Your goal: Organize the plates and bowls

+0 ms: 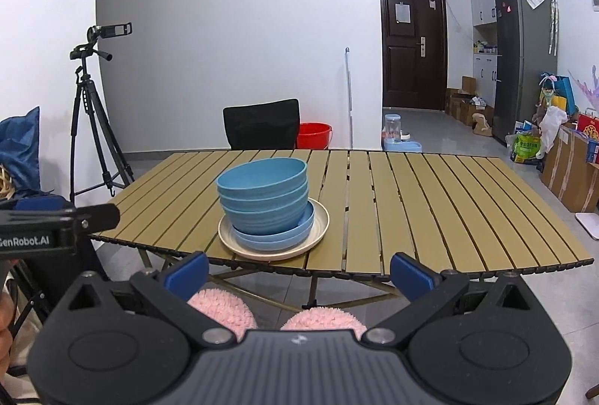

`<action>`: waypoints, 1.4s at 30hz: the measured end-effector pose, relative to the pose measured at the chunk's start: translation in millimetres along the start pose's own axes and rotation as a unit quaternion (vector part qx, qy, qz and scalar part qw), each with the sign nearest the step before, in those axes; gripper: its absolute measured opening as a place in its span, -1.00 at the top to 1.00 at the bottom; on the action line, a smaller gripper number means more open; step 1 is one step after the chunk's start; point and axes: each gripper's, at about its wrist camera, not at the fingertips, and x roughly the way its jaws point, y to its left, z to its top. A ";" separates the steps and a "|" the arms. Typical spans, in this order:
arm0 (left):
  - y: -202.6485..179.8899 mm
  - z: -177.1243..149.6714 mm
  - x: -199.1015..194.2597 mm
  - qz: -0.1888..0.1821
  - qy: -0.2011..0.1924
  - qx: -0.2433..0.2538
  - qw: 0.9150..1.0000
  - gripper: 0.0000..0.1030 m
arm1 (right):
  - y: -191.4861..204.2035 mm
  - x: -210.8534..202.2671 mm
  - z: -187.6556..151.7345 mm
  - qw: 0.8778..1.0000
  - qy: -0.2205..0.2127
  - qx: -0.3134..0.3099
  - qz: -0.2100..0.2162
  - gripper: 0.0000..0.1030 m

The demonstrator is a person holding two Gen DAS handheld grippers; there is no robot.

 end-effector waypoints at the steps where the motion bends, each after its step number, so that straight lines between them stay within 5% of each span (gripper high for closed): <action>1: -0.2 -0.6 0.2 -0.001 0.001 0.001 1.000 -1.00 | 0.8 -1.1 -0.1 1.000 -0.002 -0.001 0.000 -1.00; 42: -1.0 -8.1 1.8 -0.012 0.003 -0.002 1.000 -1.00 | -1.9 -2.5 3.0 1.000 0.000 0.002 0.006 -1.00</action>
